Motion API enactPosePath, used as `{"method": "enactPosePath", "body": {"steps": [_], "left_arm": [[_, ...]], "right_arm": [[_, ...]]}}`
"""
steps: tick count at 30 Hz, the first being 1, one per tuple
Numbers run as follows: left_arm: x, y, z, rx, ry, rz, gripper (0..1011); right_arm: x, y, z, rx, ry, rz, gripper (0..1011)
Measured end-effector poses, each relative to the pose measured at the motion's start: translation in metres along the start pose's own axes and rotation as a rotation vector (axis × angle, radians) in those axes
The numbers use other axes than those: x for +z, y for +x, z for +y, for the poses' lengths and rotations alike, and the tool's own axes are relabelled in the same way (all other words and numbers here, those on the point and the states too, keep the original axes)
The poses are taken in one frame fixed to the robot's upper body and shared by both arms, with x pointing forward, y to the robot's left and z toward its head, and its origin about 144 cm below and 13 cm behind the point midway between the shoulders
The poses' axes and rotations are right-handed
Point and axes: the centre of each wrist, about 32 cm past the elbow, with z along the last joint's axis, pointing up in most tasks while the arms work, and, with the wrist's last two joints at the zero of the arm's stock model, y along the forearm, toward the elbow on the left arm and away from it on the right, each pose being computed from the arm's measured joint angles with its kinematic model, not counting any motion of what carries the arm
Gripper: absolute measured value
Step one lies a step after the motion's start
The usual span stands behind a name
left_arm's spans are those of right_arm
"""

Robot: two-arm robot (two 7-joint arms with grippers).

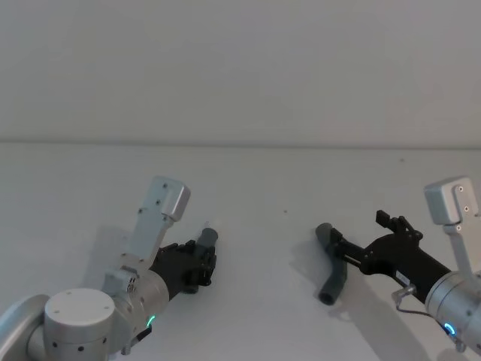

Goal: Use both hands to pick up one end of the pipe from the table, align the ends, and insert them.

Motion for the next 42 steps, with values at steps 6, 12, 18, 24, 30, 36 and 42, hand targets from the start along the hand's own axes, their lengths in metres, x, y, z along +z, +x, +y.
{"method": "enactPosePath", "body": {"steps": [6,12,18,24,30,36,42], "left_arm": [[0.0,0.0,0.0,0.0,0.0,0.0,333],[0.0,0.0,0.0,0.0,0.0,0.0,333],[0.0,0.0,0.0,0.0,0.0,0.0,334],[0.0,0.0,0.0,0.0,0.0,0.0,333],[0.0,0.0,0.0,0.0,0.0,0.0,333],[0.0,0.0,0.0,0.0,0.0,0.0,333],[0.0,0.0,0.0,0.0,0.0,0.0,333]], "right_arm": [[-0.001,0.002,0.003,0.044,-0.02,-0.003,1002],[-0.002,0.002,0.007,0.067,-0.038,0.0,1002],[-0.003,0.002,0.011,0.076,-0.067,0.009,1002],[-0.004,0.002,0.013,0.08,-0.096,0.02,1002],[-0.004,0.001,0.016,0.08,-0.127,0.032,1002],[-0.004,0.0,0.018,0.081,-0.15,0.04,1002],[-0.004,-0.001,0.021,0.083,-0.165,0.045,1002]]}}
